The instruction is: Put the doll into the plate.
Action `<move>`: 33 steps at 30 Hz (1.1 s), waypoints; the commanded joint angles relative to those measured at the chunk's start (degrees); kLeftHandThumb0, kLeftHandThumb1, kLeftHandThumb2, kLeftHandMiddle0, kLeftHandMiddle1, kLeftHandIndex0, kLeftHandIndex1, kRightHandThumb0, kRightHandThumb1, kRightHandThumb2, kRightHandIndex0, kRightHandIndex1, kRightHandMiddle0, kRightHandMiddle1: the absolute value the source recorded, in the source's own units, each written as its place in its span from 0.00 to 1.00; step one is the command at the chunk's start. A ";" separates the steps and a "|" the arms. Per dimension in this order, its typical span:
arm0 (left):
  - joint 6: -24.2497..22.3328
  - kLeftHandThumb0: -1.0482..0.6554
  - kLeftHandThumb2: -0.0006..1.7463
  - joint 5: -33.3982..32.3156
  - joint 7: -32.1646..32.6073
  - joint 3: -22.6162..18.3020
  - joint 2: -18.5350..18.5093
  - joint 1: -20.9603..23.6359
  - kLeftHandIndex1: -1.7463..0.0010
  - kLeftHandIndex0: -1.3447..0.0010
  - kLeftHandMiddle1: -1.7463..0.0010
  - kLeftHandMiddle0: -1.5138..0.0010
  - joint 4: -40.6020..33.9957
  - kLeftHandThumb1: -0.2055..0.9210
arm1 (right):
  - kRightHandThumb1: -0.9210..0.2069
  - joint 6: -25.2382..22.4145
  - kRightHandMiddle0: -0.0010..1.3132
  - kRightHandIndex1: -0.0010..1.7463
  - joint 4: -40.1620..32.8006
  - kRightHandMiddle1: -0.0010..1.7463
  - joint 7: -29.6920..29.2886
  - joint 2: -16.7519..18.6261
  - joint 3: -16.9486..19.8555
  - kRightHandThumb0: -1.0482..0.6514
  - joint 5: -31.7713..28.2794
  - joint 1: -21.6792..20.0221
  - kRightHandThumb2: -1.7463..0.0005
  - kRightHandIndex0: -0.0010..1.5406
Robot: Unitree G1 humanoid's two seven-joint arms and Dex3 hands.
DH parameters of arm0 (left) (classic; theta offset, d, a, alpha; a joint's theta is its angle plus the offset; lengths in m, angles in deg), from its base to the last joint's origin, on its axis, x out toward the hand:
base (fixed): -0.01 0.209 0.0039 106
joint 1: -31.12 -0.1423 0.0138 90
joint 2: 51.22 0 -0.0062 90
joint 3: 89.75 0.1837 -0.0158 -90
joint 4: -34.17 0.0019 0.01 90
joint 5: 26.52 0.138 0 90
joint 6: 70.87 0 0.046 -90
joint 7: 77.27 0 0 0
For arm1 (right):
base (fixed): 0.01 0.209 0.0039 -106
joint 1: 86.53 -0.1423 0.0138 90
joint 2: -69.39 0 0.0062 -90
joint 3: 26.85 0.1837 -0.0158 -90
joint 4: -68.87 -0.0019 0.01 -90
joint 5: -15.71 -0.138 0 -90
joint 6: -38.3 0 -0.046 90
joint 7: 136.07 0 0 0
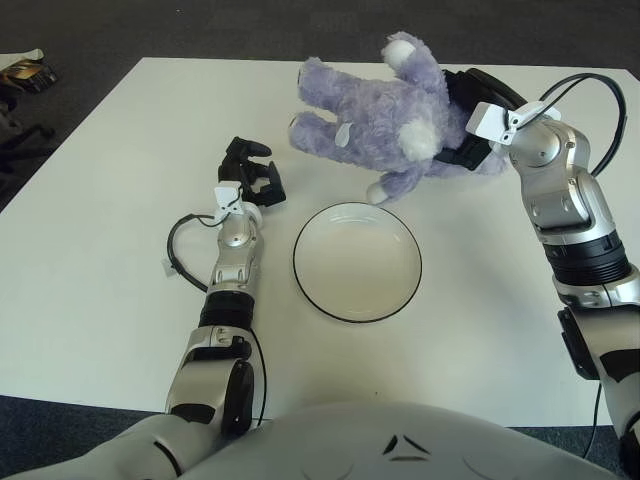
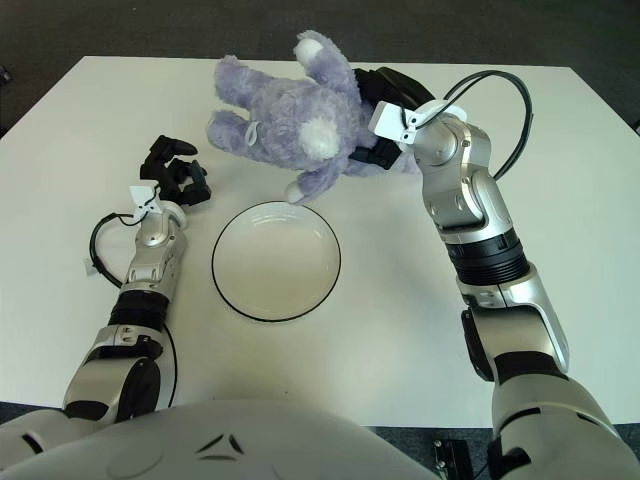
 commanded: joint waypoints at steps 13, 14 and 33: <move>-5.85 0.61 0.81 1.80 2.08 0.53 0.55 -2.09 0.00 0.60 0.00 0.63 -1.29 0.40 | 0.75 3.30 0.81 1.00 -2.94 1.00 1.67 0.95 0.19 0.96 -2.52 1.11 0.08 0.53; -6.04 0.61 0.81 1.85 2.22 0.51 0.67 -2.12 0.00 0.60 0.00 0.63 -1.46 0.40 | 0.75 3.21 0.81 1.00 -3.15 1.00 1.94 0.98 0.16 0.96 -2.70 1.21 0.08 0.53; -5.57 0.61 0.83 1.82 2.77 -0.26 0.49 -1.02 0.00 0.58 0.00 0.62 -0.28 0.37 | 0.74 6.73 0.81 1.00 -1.19 1.00 1.78 2.47 0.67 0.95 -6.05 1.93 0.08 0.52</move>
